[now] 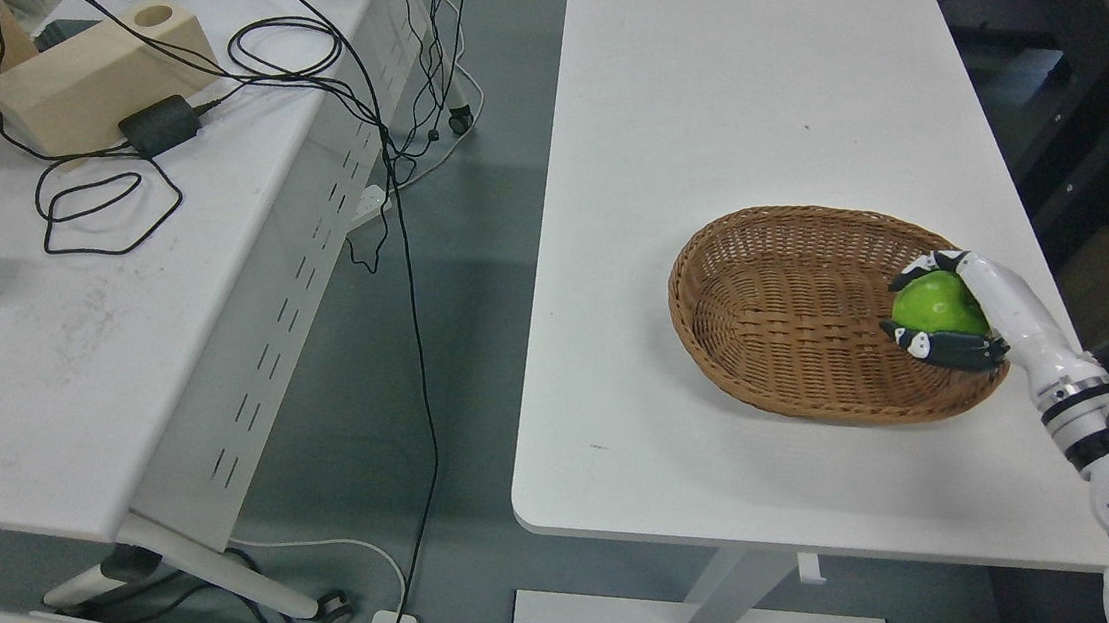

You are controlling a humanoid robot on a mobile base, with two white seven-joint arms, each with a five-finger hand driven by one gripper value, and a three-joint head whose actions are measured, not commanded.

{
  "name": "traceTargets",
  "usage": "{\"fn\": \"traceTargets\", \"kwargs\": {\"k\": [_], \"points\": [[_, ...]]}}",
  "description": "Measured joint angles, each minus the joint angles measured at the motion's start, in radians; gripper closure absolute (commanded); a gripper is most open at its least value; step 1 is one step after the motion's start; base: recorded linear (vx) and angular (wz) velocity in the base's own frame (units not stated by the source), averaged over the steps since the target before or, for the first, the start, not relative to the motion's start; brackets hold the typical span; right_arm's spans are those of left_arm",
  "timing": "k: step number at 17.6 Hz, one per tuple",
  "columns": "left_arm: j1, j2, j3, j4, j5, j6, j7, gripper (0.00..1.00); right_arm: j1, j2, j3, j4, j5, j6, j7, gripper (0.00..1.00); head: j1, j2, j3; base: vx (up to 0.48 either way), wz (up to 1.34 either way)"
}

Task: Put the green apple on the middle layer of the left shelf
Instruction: 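Close the right hand on the green apple and lift it out, then carry the green apple in the right hand toward the dark shelf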

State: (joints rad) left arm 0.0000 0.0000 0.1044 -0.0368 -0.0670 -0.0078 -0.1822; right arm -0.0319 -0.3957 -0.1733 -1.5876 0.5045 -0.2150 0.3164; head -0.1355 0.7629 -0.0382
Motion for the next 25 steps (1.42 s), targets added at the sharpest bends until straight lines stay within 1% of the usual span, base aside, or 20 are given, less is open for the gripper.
{"fn": "traceTargets", "kwargs": {"k": [4, 15, 19, 22, 25], "points": [[0.000, 0.000, 0.000, 0.000, 0.000, 0.000, 0.000, 0.00, 0.025, 0.004, -0.071, -0.031, -0.054, 0.005, 0.046, 1.00, 0.0000, 0.000, 0.000, 0.000, 0.00], [0.000, 0.000, 0.000, 0.000, 0.000, 0.000, 0.000, 0.00, 0.113, 0.031, -0.183, -0.087, -0.097, -0.004, 0.057, 1.00, 0.0000, 0.000, 0.000, -0.052, -0.01], [0.000, 0.000, 0.000, 0.000, 0.000, 0.000, 0.000, 0.00, 0.146, 0.055, -0.217, -0.101, -0.100, -0.036, 0.058, 1.00, 0.0000, 0.000, 0.000, -0.127, -0.03], [0.000, 0.000, 0.000, 0.000, 0.000, 0.000, 0.000, 0.00, 0.175, 0.088, -0.240, -0.109, -0.101, -0.079, 0.055, 1.00, 0.0000, 0.000, 0.000, -0.139, -0.05], [0.000, 0.000, 0.000, 0.000, 0.000, 0.000, 0.000, 0.00, 0.206, 0.140, -0.253, -0.115, -0.091, -0.135, -0.015, 1.00, 0.0000, 0.000, 0.000, -0.174, -0.06]]}}
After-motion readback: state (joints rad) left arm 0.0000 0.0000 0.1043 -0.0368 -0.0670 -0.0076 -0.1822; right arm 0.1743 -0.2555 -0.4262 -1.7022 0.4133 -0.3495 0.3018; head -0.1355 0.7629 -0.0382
